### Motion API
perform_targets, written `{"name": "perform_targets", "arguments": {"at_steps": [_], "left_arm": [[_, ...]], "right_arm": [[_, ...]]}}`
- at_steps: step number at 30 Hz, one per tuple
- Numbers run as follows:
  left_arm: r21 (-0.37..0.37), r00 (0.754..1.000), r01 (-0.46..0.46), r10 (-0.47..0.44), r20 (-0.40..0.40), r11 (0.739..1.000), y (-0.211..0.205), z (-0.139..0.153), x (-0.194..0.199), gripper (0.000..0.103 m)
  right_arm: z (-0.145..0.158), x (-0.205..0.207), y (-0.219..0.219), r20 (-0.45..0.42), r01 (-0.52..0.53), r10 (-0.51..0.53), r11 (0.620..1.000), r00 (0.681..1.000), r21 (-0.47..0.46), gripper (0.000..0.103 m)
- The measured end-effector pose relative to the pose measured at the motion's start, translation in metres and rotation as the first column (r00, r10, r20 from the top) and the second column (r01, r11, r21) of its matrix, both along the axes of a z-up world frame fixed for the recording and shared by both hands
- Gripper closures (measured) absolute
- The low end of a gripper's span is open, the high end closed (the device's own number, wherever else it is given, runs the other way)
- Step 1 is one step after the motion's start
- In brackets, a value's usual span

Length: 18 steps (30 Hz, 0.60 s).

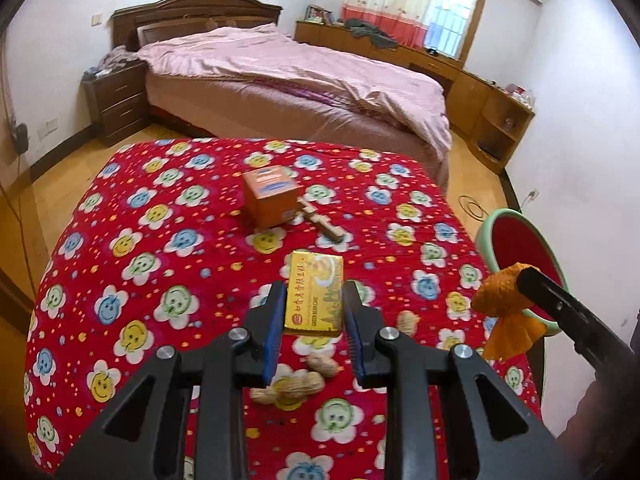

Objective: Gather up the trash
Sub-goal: 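Carry the yellow box and orange cloth over the red bucket with both tools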

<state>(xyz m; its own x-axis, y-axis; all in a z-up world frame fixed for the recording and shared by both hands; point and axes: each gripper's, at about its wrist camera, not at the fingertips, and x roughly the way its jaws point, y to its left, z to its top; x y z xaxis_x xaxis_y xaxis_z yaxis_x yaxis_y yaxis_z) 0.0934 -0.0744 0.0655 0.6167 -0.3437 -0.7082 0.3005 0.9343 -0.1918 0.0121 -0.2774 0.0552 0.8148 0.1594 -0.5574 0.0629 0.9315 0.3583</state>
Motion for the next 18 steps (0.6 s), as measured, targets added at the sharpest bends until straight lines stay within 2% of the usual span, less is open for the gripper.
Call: {"name": "perform_targets", "arguments": {"at_steps": [9, 18], "left_arm": [[-0.009, 0.995, 0.100, -0.100, 0.031, 0.995, -0.043, 0.014, -0.006, 0.075], [0.002, 0.979, 0.203, -0.203, 0.030, 0.979, -0.099, 0.012, -0.006, 0.075]], "right_arm": [[0.005, -0.017, -0.036, 0.023, 0.089, -0.090, 0.996, 0.996, 0.022, 0.082], [0.004, -0.035, -0.079, 0.025, 0.187, -0.189, 0.981, 0.982, 0.047, 0.082]]}}
